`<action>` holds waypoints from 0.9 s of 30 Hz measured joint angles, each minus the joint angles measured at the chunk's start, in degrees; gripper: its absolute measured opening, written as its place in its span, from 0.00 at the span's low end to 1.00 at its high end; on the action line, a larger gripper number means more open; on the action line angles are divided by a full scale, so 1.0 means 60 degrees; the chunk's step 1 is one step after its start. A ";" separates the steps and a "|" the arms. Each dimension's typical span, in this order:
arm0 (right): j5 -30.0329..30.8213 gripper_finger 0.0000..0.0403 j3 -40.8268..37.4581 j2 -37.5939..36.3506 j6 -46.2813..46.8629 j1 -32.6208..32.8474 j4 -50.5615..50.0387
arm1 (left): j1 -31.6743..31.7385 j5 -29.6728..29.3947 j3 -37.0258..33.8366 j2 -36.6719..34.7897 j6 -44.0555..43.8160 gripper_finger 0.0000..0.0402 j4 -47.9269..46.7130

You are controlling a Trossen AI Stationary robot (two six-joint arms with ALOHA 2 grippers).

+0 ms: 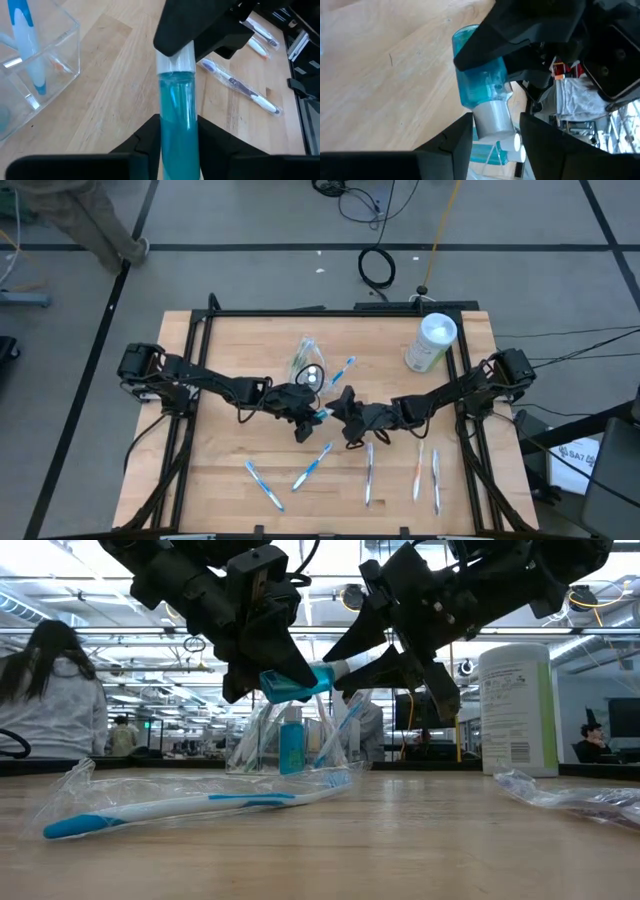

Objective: Pick & Place toothbrushing station
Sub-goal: Put the blue mouthwash into the middle section of the transparent organizer

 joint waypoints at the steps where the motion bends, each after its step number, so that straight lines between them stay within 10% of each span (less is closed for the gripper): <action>1: 0.0026 0.41 0.0000 -0.0003 0.0116 0.0004 0.0000 | 0.0000 -0.0002 0.0000 0.0000 0.0051 0.26 0.0000; 18: 0.1293 0.44 -0.0080 -0.2513 0.4742 0.0488 -0.2859 | 0.0839 -0.0084 -0.0011 -0.1014 0.2116 0.25 -0.0267; 27: 0.1041 0.44 -0.1686 -0.5419 0.7381 0.0319 -0.1522 | 0.1801 -0.0105 -0.0007 -0.3300 0.4556 0.25 -0.0653</action>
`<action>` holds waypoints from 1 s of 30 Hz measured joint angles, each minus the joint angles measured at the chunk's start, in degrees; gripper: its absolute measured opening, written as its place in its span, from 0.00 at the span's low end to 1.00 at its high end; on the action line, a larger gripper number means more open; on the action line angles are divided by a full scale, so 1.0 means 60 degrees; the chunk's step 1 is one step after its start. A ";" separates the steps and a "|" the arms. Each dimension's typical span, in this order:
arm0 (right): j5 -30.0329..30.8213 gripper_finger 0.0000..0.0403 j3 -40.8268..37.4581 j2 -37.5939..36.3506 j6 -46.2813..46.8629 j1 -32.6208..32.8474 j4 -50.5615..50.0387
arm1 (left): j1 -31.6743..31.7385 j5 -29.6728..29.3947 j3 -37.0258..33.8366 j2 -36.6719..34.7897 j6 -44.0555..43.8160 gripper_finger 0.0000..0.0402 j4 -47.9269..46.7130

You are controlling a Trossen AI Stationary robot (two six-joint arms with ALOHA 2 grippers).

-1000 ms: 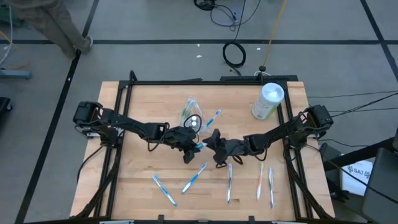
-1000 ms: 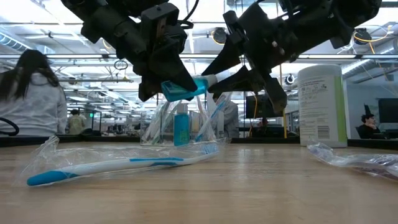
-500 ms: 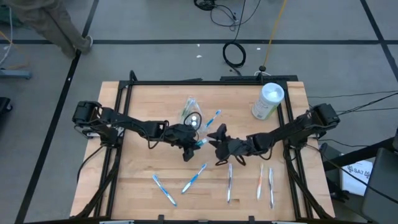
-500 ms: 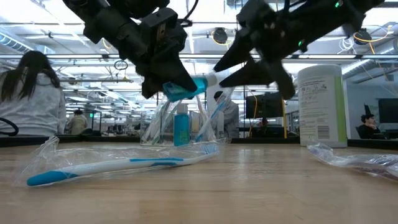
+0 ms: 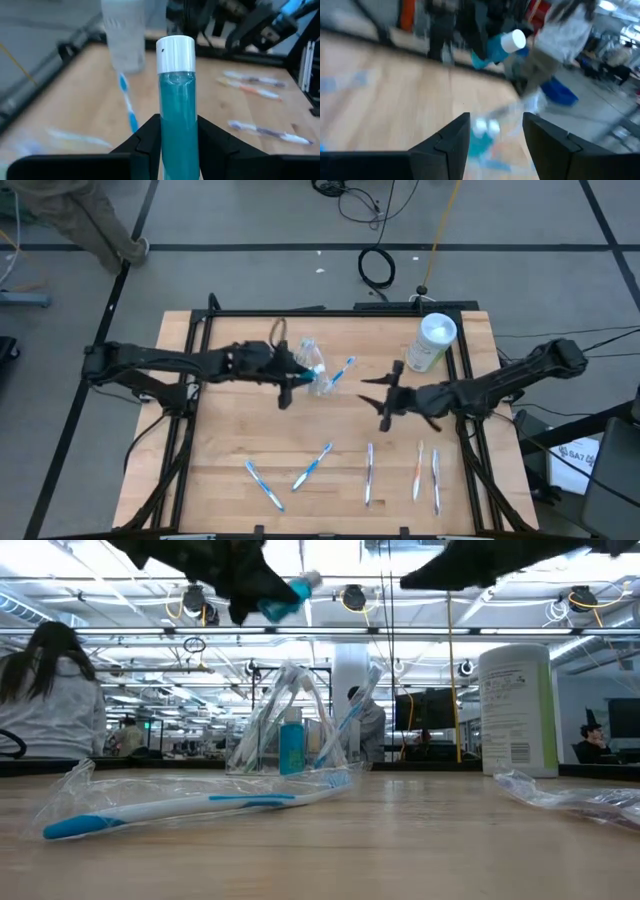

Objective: Pick & Place toothbrushing station
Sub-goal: Put the blue mouthwash into the middle section of the transparent organizer

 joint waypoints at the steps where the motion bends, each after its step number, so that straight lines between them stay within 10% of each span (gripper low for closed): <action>1: -0.0259 0.43 -0.0399 -0.0153 0.0002 -0.0142 0.0907 | 0.0080 0.0002 0.0000 -0.0184 0.0246 0.25 0.0074; 10: -0.4310 0.44 -0.3132 0.0920 0.1770 -0.2229 0.9129 | 0.0219 0.0342 -0.0401 -0.0230 0.2018 0.25 0.1252; 19: -0.4545 0.42 -0.1495 0.2669 0.2464 -0.2435 0.8388 | 0.0186 0.0573 -0.2653 0.0300 0.1378 0.25 0.6648; 30: -0.4551 0.41 0.1103 0.5377 0.2878 -0.2432 0.8080 | -0.0373 0.0800 -0.3049 0.0746 0.1098 0.25 0.7214</action>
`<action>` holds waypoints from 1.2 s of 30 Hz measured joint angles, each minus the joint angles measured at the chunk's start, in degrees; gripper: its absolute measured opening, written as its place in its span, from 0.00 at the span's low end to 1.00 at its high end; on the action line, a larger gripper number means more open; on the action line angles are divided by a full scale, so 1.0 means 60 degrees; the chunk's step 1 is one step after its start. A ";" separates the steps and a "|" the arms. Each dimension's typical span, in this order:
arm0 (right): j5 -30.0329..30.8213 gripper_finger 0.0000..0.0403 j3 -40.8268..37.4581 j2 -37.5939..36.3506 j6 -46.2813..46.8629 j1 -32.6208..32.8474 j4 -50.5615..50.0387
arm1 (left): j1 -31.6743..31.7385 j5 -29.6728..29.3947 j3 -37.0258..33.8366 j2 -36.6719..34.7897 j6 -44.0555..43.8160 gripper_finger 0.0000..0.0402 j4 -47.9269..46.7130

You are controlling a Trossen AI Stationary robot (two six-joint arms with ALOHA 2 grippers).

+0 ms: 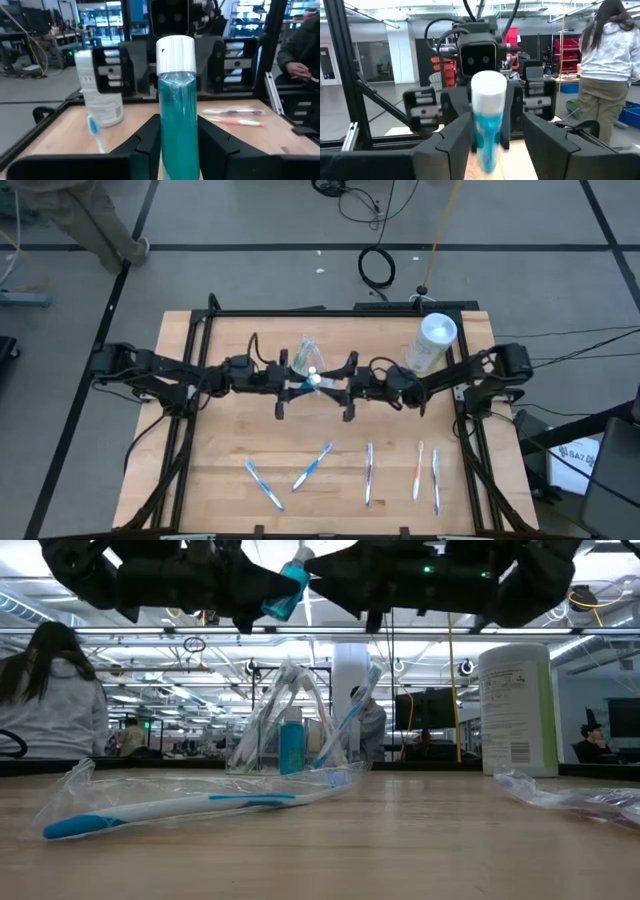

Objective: Pick & Place toothbrushing station
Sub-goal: Put the blue mouthwash into the middle section of the transparent organizer

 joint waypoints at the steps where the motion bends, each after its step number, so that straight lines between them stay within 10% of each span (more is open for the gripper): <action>1: -0.0002 0.41 0.0119 0.0099 0.0000 0.0000 0.0006 | -0.0044 -0.0003 -0.0003 0.0007 -0.0011 0.25 -0.0048; 36: -0.0453 0.41 0.1304 0.0177 0.0481 0.0006 -0.1420 | -0.0313 -0.0608 -0.0004 0.0011 -0.0630 0.25 -0.0283</action>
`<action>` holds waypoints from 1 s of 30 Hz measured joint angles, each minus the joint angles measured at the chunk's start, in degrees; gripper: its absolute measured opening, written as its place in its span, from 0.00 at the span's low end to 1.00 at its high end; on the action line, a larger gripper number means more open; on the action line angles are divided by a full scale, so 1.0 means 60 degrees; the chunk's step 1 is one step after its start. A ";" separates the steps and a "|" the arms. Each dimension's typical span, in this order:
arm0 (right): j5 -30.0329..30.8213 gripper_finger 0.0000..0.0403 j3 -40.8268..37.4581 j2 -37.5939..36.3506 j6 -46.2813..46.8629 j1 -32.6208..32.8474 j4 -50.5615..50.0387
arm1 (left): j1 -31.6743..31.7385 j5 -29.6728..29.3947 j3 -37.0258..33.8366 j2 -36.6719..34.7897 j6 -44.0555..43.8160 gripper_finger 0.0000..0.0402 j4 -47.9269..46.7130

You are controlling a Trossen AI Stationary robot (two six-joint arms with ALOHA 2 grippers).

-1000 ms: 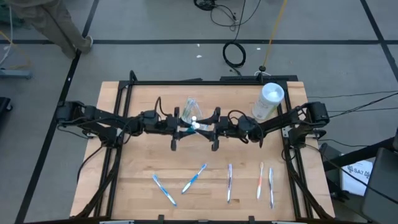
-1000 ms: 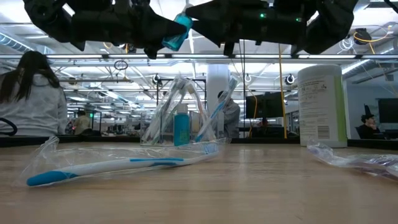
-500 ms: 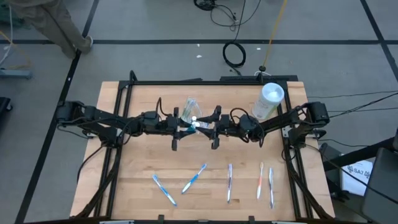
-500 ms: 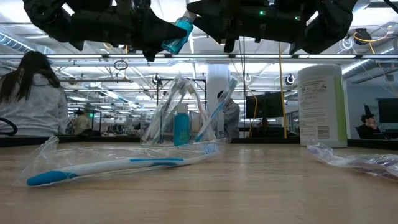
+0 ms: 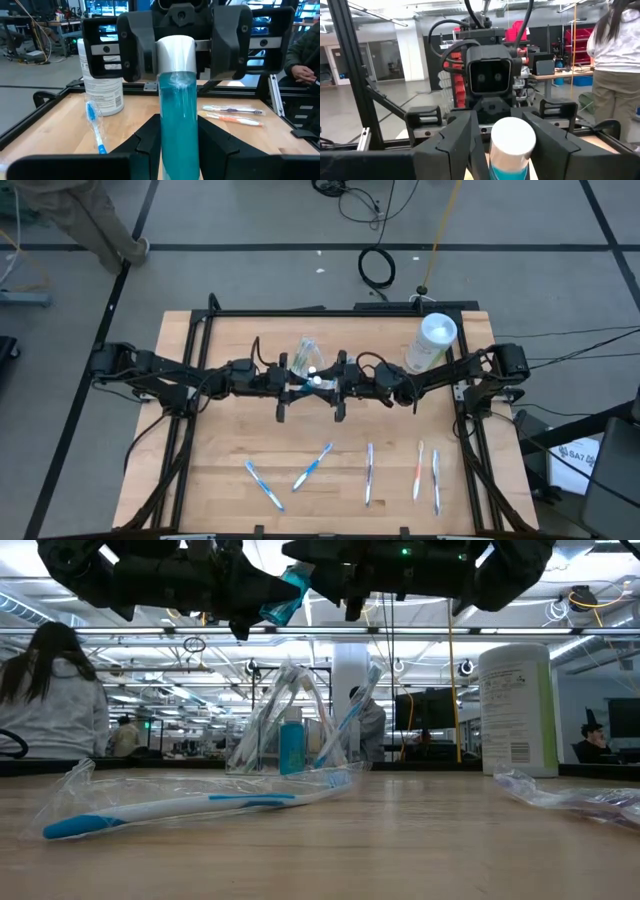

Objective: Pick & Place toothbrushing station
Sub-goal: Put the blue mouthwash into the middle section of the transparent organizer

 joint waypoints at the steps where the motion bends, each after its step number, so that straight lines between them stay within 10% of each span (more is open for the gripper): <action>1: -0.0006 0.41 0.0000 0.0000 0.0031 -0.0002 0.0003 | -0.0002 -0.0012 0.0000 0.0000 -0.0004 0.25 0.0003; 30: 0.0007 0.24 -0.0015 -0.0004 -0.0048 -0.0075 -0.0318 | -0.0002 0.0004 0.0000 0.0000 -0.0018 0.25 -0.0051</action>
